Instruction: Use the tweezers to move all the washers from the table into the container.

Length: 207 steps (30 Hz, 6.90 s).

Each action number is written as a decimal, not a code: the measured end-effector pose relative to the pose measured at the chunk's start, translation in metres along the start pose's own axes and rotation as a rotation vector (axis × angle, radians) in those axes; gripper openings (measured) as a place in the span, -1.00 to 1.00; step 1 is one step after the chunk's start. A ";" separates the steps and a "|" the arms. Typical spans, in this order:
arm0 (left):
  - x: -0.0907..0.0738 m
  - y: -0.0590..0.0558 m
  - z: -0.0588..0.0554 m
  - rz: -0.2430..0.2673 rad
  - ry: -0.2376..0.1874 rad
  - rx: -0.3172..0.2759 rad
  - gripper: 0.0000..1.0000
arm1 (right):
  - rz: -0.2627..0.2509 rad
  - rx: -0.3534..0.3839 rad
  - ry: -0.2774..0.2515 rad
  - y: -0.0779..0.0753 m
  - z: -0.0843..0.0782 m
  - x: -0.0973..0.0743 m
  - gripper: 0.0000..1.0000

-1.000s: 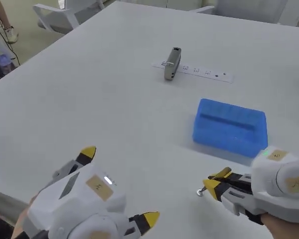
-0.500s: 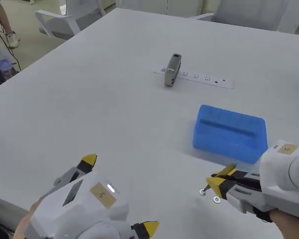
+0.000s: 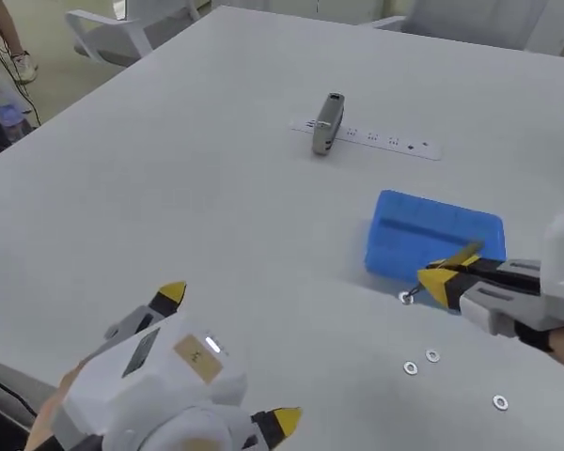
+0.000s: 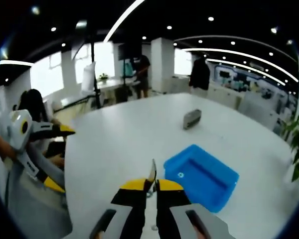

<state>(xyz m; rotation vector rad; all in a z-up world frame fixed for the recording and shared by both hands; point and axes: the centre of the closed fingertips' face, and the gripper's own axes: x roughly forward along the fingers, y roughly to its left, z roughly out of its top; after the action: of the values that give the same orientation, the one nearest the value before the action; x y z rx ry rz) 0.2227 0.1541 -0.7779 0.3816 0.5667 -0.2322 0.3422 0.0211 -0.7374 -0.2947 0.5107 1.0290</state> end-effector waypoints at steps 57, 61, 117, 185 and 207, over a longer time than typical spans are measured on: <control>0.004 -0.006 -0.009 -0.022 0.050 0.031 0.95 | -0.152 0.041 0.091 -0.093 -0.033 0.097 -0.94; 0.003 -0.002 -0.006 -0.008 0.032 0.018 0.97 | -0.153 0.056 0.094 -0.095 -0.033 0.096 -0.93; 0.002 -0.003 -0.006 -0.009 0.033 0.039 0.94 | -0.074 0.142 0.111 0.013 -0.090 0.007 -0.92; 0.003 -0.006 -0.008 -0.022 0.041 0.049 0.89 | -0.203 0.113 -0.056 -0.062 0.012 0.022 -0.96; 0.004 -0.007 -0.010 -0.026 0.054 0.052 0.87 | -0.234 0.068 0.068 -0.098 -0.026 0.070 -0.95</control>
<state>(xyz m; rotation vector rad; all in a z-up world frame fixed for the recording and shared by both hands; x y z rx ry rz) 0.2187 0.1512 -0.7898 0.4322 0.6200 -0.2627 0.4496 0.0128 -0.7973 -0.3216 0.5571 0.7748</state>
